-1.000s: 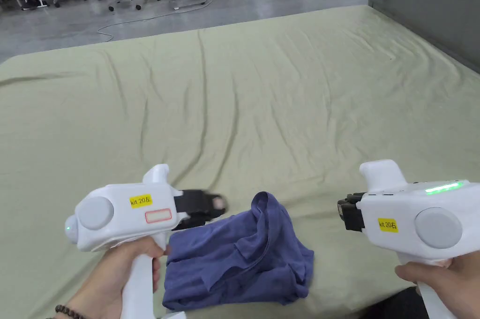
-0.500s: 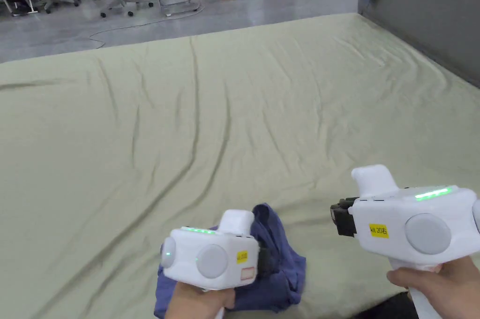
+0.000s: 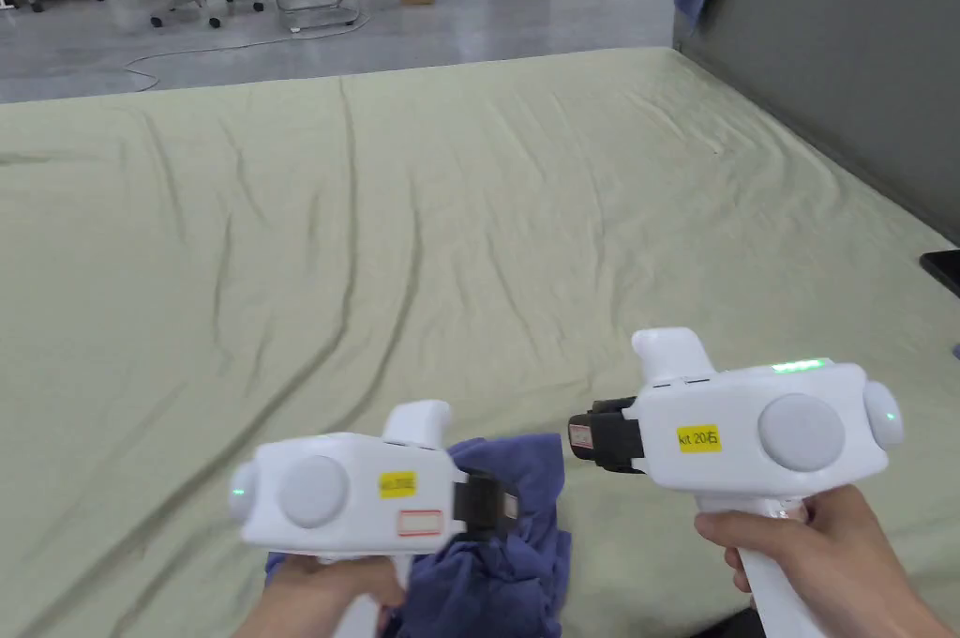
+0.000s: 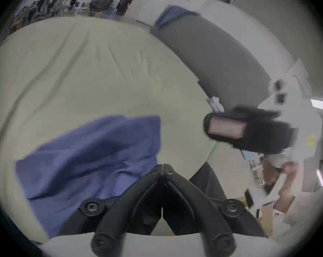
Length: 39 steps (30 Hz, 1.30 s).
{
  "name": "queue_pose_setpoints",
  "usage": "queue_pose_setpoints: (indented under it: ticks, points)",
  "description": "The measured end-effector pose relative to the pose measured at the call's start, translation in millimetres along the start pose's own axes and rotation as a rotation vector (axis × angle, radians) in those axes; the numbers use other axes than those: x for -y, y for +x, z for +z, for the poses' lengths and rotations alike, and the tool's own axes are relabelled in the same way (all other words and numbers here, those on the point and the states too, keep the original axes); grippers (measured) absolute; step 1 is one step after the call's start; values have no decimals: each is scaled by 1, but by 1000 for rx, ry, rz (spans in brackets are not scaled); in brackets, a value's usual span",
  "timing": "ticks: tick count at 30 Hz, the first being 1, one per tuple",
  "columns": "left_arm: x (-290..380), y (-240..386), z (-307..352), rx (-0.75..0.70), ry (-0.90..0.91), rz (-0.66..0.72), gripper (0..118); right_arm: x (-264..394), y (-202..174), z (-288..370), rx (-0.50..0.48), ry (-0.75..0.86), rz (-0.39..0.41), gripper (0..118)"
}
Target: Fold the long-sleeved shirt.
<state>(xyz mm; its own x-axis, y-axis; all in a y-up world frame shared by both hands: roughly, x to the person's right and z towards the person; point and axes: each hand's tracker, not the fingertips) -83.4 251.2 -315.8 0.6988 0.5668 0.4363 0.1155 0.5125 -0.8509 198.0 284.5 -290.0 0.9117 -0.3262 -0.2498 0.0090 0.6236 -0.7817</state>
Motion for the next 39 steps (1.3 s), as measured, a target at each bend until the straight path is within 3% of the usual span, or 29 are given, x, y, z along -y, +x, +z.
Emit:
queue_pose_setpoints:
  ticks: [5, 10, 11, 15, 16, 19, 23, 24, 26, 30, 33, 39]
  points:
    - [7, -57, 78, -125, 139, 73, 0, -13, -15, -61, -156, -195, -78, 0]
    - [31, -112, 96, -156, 184, 238, 0, 0, -15, -119, -195, -334, -156, 0]
    - [36, -121, 97, -151, 188, 268, 4, 3, -11, -127, -185, -335, -171, 0]
    - [48, -141, 92, -133, 179, 328, 96, 16, 17, -132, -61, -389, -148, 0]
    - [51, -145, 91, -123, 173, 337, 101, 20, 28, -130, -48, -398, -151, 0]
    - [53, -155, 80, -87, 154, 360, 101, 28, 53, -124, -141, -374, -308, 0]
    - [51, -169, 48, -60, 92, 423, 98, 31, 57, -127, -159, -375, -326, 0]
    - [50, -170, 41, -42, 87, 427, 77, 32, 55, -127, -159, -374, -323, 0]
    - [49, -159, 30, -47, 134, 381, 6, 30, 50, -127, -145, -375, -301, 0]
    - [39, -143, 25, -141, 88, 330, 5, 19, 35, -117, -85, -386, -261, 0]
    - [35, -153, 57, -118, 143, 315, 5, 5, 0, -101, -32, -310, -104, 0]
    - [26, -183, 145, -197, 271, 286, 4, -34, -91, -102, -98, -113, 17, 0]
